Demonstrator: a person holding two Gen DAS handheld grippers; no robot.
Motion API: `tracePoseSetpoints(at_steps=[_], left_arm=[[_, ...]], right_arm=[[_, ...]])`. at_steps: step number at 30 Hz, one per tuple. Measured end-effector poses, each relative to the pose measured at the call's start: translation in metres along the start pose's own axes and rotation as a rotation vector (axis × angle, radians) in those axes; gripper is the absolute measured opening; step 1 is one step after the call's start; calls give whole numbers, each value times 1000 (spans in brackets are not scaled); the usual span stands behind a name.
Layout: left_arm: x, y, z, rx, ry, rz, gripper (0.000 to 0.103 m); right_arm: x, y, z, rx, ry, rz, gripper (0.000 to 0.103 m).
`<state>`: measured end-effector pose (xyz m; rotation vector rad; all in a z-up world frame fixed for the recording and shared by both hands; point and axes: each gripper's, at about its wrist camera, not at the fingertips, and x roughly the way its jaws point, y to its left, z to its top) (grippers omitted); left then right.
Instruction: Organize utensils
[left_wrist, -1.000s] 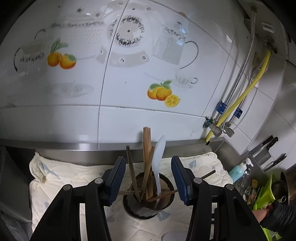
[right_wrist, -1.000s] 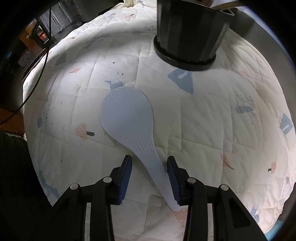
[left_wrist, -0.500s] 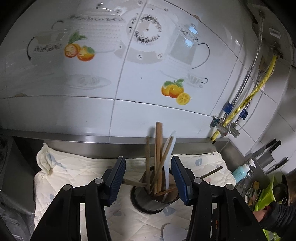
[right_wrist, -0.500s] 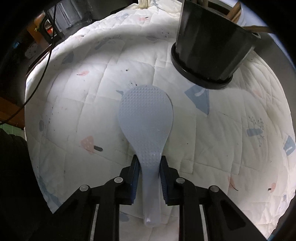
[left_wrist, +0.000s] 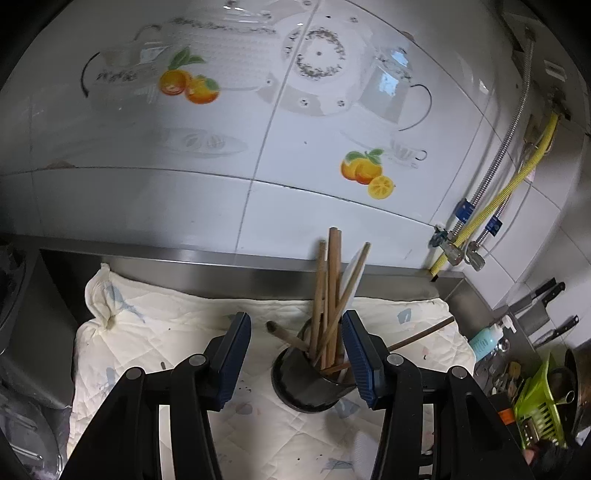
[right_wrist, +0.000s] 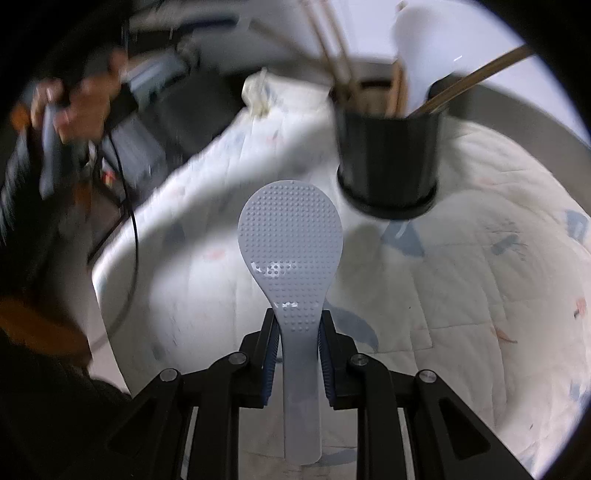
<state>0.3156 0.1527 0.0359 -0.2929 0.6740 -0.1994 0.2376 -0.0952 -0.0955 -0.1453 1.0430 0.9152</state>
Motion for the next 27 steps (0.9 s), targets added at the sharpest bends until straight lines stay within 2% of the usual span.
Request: tracePoseSetpoints(at_steps=[2, 6, 12, 15, 19, 27], left_arm=[[-1, 3, 0, -5, -2, 3, 55], [-2, 7, -2, -17, -4, 11, 55], [-6, 8, -3, -18, -7, 11, 55], [-10, 11, -2, -15, -17, 16, 55], [-14, 20, 1, -32, -29, 23, 55], [-15, 28, -2, -35, -22, 35, 55]], right_arm=[[-17, -5, 0, 50, -84, 8, 23], [-43, -12, 23, 119, -267, 2, 24], [-47, -26, 74, 184, -429, -17, 24], [-39, -34, 99, 207, -478, -24, 24], [-29, -37, 127, 168, -507, -88, 23], [-1, -45, 149, 153, -518, -125, 23]])
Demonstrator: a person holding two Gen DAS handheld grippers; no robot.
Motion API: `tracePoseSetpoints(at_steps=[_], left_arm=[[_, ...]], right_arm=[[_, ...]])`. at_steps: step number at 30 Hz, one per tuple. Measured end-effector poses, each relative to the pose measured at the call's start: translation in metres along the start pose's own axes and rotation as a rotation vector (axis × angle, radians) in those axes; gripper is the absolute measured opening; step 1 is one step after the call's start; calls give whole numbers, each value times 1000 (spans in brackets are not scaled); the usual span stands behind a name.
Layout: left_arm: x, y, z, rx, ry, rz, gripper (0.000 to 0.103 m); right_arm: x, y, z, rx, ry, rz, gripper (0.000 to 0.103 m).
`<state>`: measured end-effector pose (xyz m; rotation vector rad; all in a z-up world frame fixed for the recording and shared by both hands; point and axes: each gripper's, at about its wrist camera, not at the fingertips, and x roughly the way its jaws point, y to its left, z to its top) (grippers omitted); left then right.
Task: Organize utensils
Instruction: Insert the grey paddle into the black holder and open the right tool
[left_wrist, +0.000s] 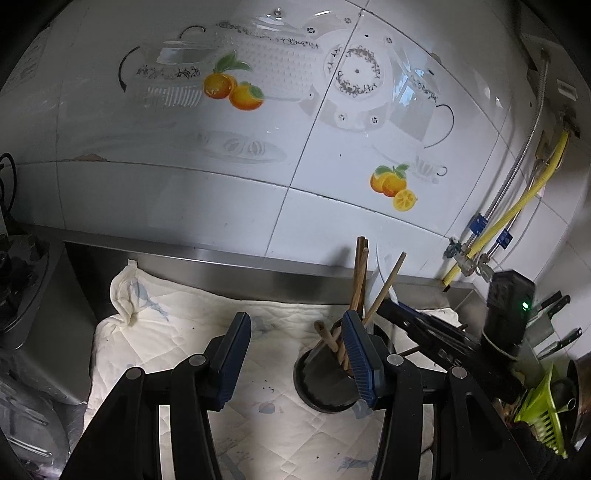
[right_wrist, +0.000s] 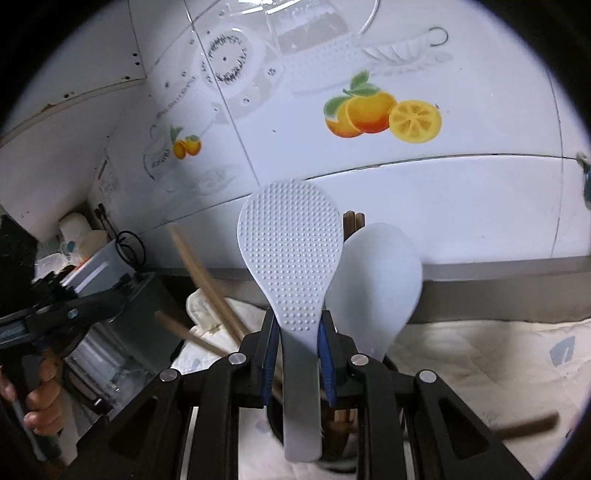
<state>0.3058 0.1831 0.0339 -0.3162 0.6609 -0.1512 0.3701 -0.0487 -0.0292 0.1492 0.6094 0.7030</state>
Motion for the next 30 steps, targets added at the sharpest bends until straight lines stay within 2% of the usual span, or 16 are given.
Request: tracePoseSetpoints(at_steps=[14, 18, 21, 23, 25, 27, 30], left_arm=[[6, 8, -12, -24, 31, 1, 55], [10, 2, -20, -18, 51, -7, 55], [11, -2, -26, -1, 59, 15, 55], [10, -3, -30, 10, 63, 24, 55], [9, -4, -34, 11, 68, 26, 55], [8, -4, -37, 9, 73, 32, 60], [3, -5, -40, 9, 70, 37, 60]], right_arm=[[10, 13, -27, -108, 112, -69, 24], [7, 14, -32, -101, 146, -78, 25], [2, 16, -35, -106, 159, -99, 25], [-3, 18, -35, -109, 166, -109, 28], [-6, 20, -35, -108, 171, -112, 40], [-12, 24, -36, -129, 162, -126, 47], [-21, 29, -36, -133, 158, -129, 47]])
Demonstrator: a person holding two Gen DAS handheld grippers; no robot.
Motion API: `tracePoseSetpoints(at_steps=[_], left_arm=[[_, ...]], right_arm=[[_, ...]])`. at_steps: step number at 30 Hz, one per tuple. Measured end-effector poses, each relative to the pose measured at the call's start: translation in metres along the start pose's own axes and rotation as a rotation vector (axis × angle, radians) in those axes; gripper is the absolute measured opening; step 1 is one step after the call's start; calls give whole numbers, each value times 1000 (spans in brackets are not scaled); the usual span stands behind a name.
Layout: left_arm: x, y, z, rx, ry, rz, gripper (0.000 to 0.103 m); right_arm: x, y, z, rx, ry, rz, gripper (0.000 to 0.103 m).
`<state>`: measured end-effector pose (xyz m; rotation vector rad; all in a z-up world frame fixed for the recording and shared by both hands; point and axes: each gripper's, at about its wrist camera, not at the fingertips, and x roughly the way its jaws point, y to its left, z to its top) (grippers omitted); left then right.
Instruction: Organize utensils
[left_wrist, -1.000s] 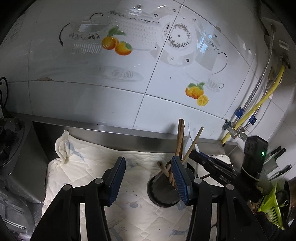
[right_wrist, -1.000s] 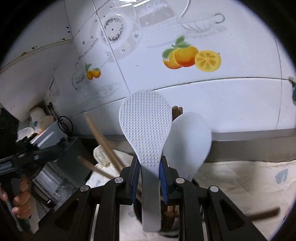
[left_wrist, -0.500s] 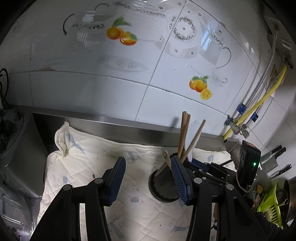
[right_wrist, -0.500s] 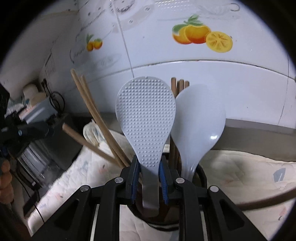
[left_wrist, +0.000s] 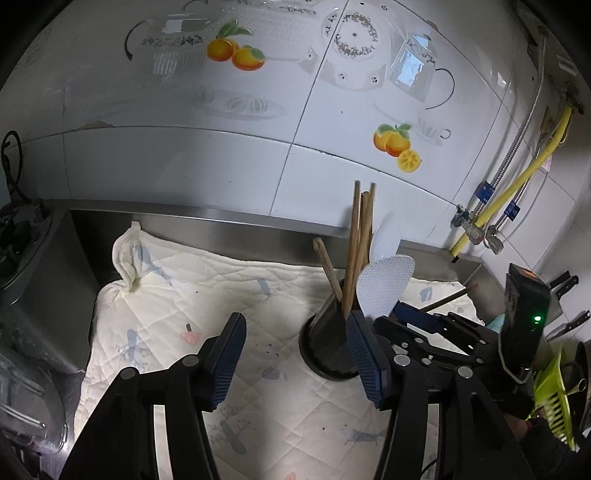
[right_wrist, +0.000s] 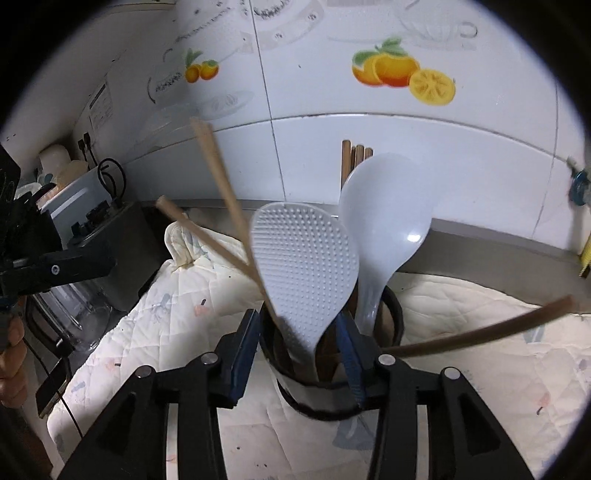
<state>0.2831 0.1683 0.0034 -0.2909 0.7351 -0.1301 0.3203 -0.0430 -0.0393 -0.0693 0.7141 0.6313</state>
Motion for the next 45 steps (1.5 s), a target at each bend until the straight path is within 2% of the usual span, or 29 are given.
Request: tracePoseSetpoints(at_steps=[3, 6, 8, 13, 18, 29, 35, 45], left_arm=[[-7, -5, -4, 14, -11, 15, 62], [-14, -8, -8, 18, -23, 23, 68], [-20, -12, -12, 22, -30, 30, 70], [-33, -22, -22, 36, -40, 53, 79], [-48, -31, -36, 54, -50, 80, 83], [-79, -60, -71, 118, -65, 134, 86], [-96, -78, -85, 158, -82, 172, 87], [-119, -91, -111, 158, -93, 194, 87]], right_arm=[[-16, 3, -3, 22, -7, -12, 48], [-31, 7, -10, 32, -3, -23, 54], [-43, 12, -16, 16, -6, -62, 60], [-68, 19, -29, 20, 1, -114, 65], [-92, 21, -42, 26, 16, -176, 70], [-137, 30, -70, 43, 27, -272, 73], [-154, 29, -83, 78, 28, -282, 73], [-178, 30, -100, 102, 11, -282, 74]])
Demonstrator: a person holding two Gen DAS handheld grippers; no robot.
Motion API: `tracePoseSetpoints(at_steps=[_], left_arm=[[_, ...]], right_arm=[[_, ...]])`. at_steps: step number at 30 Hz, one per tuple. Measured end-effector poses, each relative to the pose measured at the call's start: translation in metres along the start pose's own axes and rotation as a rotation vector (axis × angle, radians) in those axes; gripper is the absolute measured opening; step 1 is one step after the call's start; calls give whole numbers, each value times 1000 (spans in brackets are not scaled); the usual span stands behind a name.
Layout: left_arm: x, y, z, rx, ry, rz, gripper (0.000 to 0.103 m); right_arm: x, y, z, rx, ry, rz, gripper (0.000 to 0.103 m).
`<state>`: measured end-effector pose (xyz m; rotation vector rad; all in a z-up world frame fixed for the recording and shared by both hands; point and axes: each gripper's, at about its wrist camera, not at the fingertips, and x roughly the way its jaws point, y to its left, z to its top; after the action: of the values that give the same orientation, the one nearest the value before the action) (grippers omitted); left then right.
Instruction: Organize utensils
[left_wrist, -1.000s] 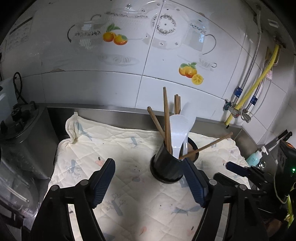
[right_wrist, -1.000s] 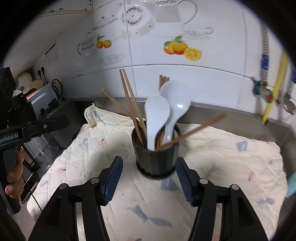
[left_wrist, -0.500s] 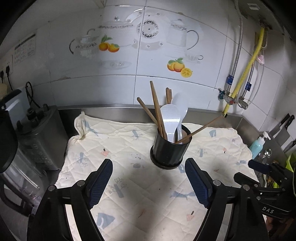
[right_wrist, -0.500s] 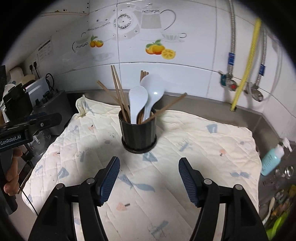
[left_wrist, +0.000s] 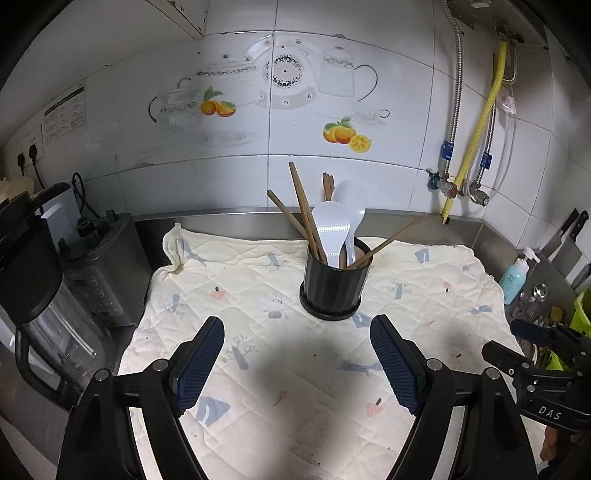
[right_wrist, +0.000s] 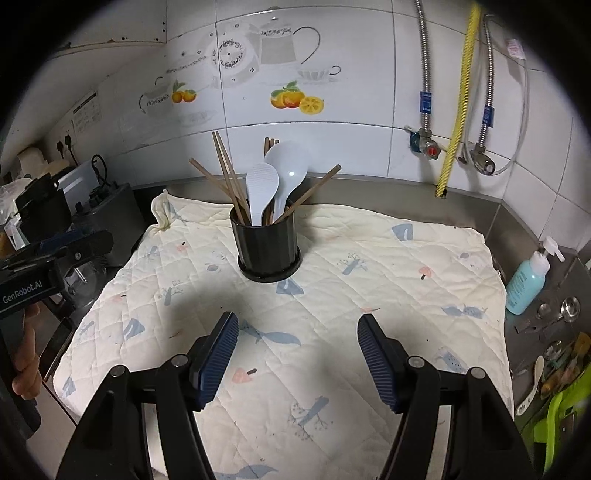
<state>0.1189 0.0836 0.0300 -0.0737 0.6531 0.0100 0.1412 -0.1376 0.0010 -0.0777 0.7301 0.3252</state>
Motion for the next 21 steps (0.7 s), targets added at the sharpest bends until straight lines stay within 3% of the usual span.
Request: tracePoseSetpoints(at_steps=[4, 14, 21], left_arm=[[-10, -5, -9, 27, -17, 43, 90], [-25, -19, -21, 34, -19, 32, 100], [-28, -22, -25, 42, -18, 37, 100]], right_arm=[[-7, -2, -5, 6, -6, 9, 74], [-18, -6, -14, 20, -10, 26, 74], [-23, -6, -17, 29, -19, 38, 74]])
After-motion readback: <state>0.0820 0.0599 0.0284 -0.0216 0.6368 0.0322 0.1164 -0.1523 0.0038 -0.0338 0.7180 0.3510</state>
